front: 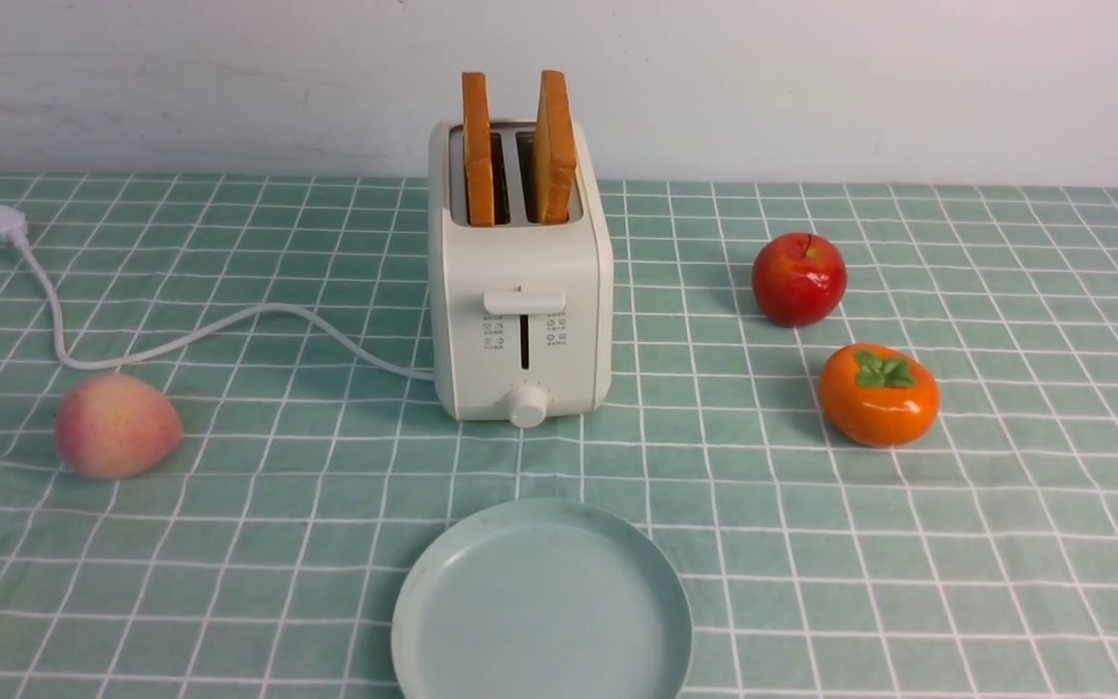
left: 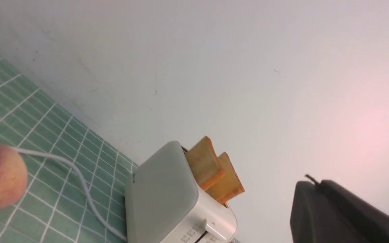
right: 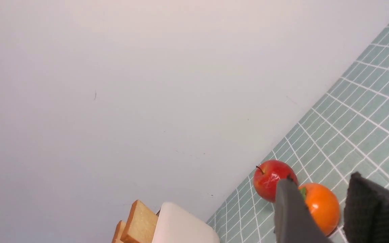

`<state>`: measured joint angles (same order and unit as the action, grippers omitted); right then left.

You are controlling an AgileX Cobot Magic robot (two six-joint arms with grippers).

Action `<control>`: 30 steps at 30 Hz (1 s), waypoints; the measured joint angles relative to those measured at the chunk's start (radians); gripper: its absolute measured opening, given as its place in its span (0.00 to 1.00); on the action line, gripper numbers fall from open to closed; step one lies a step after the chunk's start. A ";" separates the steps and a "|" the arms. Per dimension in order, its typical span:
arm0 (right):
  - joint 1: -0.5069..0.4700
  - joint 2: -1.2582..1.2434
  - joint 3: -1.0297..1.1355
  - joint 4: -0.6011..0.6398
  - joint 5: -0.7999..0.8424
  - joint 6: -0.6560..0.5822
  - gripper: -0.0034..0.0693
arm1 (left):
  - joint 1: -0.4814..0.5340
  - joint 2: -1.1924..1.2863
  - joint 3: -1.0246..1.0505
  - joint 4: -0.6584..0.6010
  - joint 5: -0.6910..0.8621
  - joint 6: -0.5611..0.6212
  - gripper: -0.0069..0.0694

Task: Take toasted bread from bread machine on blue coffee table place on plate.
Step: 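Reach for a toast slice standing in the toaster with the left gripper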

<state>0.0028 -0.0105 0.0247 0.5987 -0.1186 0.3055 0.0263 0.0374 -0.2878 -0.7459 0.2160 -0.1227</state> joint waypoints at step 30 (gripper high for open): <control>0.011 0.826 -0.890 -0.169 1.258 -0.433 0.06 | -0.082 1.211 -0.632 0.168 0.685 0.234 0.07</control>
<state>0.0140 0.8154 -0.8652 0.4292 1.1395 -0.1276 -0.0555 1.2484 -0.9195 -0.5776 0.9006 0.1112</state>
